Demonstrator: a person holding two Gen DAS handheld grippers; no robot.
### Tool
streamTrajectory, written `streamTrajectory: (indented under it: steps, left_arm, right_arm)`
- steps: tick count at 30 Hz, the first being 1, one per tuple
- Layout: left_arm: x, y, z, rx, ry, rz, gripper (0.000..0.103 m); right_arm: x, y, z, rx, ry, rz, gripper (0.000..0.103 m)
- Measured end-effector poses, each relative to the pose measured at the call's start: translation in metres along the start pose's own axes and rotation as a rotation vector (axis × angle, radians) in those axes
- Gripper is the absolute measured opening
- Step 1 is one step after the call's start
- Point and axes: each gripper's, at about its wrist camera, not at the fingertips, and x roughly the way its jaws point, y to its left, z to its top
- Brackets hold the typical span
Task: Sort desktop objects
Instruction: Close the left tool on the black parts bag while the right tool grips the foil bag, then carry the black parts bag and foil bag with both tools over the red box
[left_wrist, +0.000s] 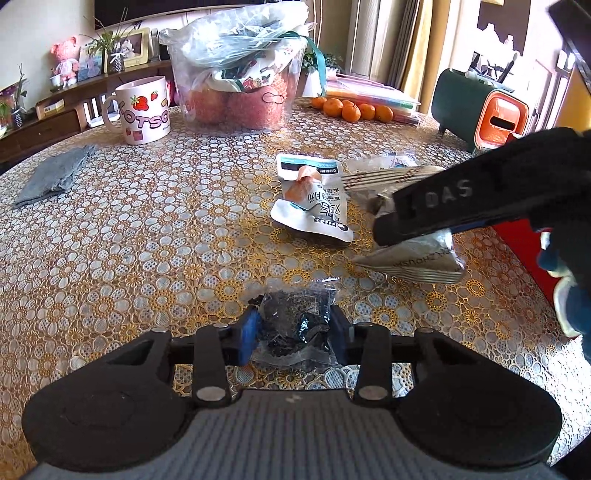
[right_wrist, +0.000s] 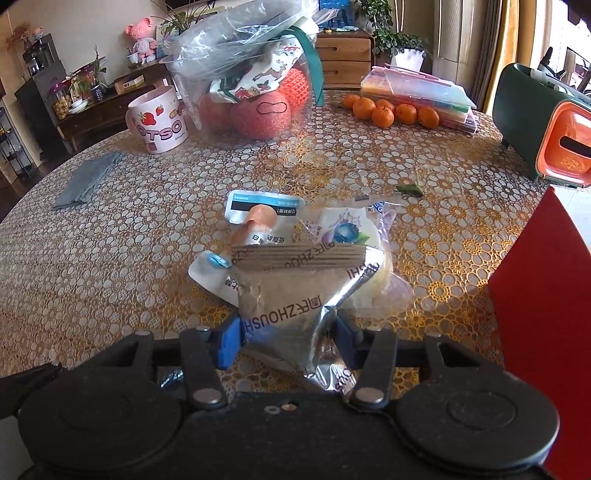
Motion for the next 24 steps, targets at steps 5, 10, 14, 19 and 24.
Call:
streamTrajectory:
  steps: [5, 10, 14, 19, 24]
  left_arm:
    - [-0.005, -0.001, 0.002, -0.008, -0.006, 0.008, 0.036]
    - [-0.015, -0.001, 0.004, -0.021, -0.018, 0.008, 0.036]
    - [-0.027, -0.006, 0.010, -0.026, -0.040, 0.002, 0.036]
    - [-0.045, -0.018, 0.016, -0.016, -0.069, -0.008, 0.036]
    - [-0.062, -0.030, 0.022, -0.007, -0.095, -0.020, 0.036]
  right_arm:
    - [-0.016, -0.006, -0.005, 0.010, -0.012, 0.011, 0.050]
    - [-0.036, -0.012, -0.011, 0.012, -0.032, 0.028, 0.050]
    - [-0.051, -0.016, -0.017, 0.011, -0.041, 0.035, 0.050]
    - [-0.069, -0.021, -0.026, 0.012, -0.051, 0.043, 0.050]
    - [-0.089, -0.026, -0.035, 0.010, -0.066, 0.052, 0.050]
